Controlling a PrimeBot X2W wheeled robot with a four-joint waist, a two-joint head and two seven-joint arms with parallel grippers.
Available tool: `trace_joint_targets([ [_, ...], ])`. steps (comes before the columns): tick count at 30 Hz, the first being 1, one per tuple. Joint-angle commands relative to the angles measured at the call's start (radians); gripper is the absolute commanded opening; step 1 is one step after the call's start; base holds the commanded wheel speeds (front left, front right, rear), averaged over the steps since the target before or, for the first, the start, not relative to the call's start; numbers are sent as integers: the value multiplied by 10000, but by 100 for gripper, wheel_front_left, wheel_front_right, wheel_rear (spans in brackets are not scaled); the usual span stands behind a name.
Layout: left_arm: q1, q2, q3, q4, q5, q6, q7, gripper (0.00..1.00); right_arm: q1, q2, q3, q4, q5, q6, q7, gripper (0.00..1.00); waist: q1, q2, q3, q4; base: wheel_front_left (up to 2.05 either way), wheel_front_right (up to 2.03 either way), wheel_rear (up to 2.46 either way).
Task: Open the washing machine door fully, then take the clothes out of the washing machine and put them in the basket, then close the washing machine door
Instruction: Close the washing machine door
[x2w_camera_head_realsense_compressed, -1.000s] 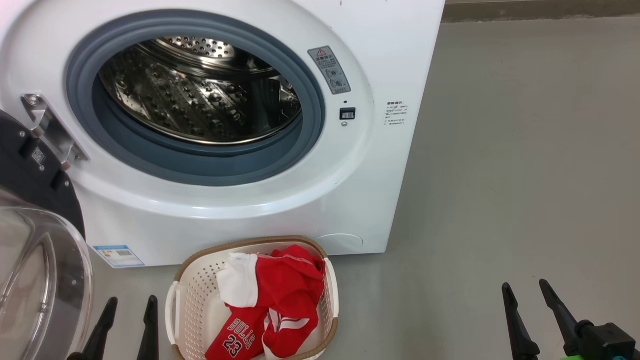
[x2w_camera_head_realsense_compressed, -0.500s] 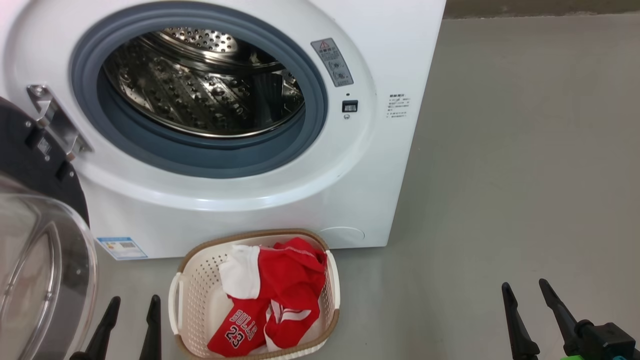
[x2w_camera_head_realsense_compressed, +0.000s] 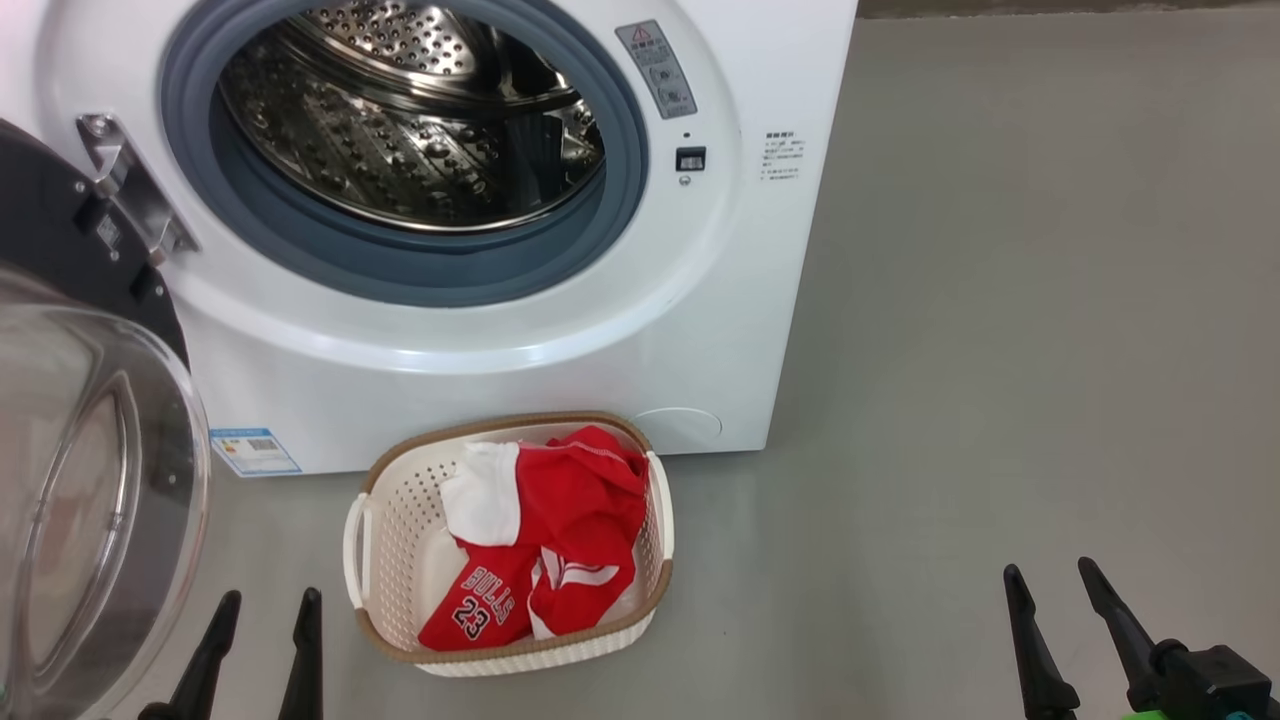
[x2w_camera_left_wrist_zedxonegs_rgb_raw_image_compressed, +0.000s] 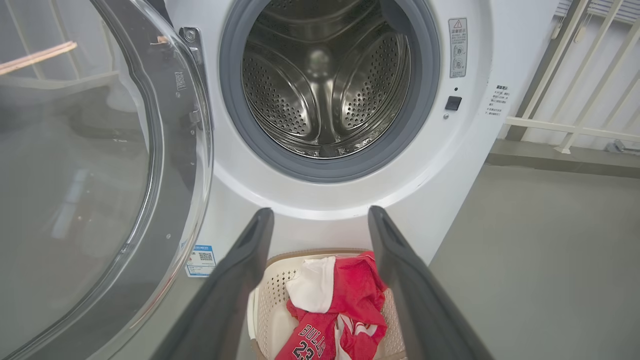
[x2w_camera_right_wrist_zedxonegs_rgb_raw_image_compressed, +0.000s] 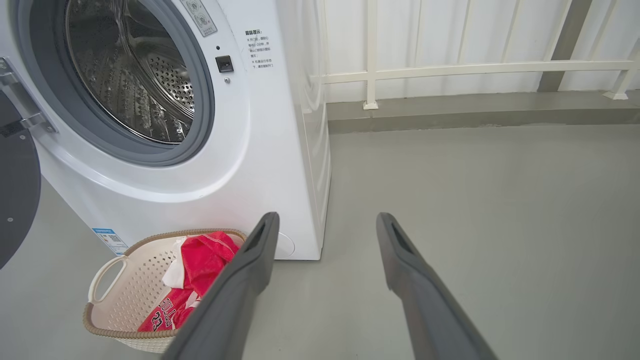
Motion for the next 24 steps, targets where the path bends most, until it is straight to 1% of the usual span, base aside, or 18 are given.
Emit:
trace_joint_targets([
  [1,-214,151,337,-256,13,-52,-51,100,-284,-139,242,-243,35,75,-65,100,0,0,-1,-9,-92,92,0],
  [6,-214,152,311,-276,3,-52,-51,100,-267,-139,220,-249,48,75,-65,100,0,0,-2,0,-51,51,0],
  [18,-245,135,235,-318,-45,-52,-51,100,-288,-139,211,-274,2,75,-65,100,0,0,17,65,-1,1,0],
  [21,-274,104,169,-250,-51,-52,-51,100,-279,-139,235,-252,-16,75,-65,100,0,0,-31,204,0,0,0],
  [24,-264,23,158,-163,-74,-52,-51,100,-237,-139,277,-224,-42,75,-65,100,0,0,-129,487,0,0,0],
])
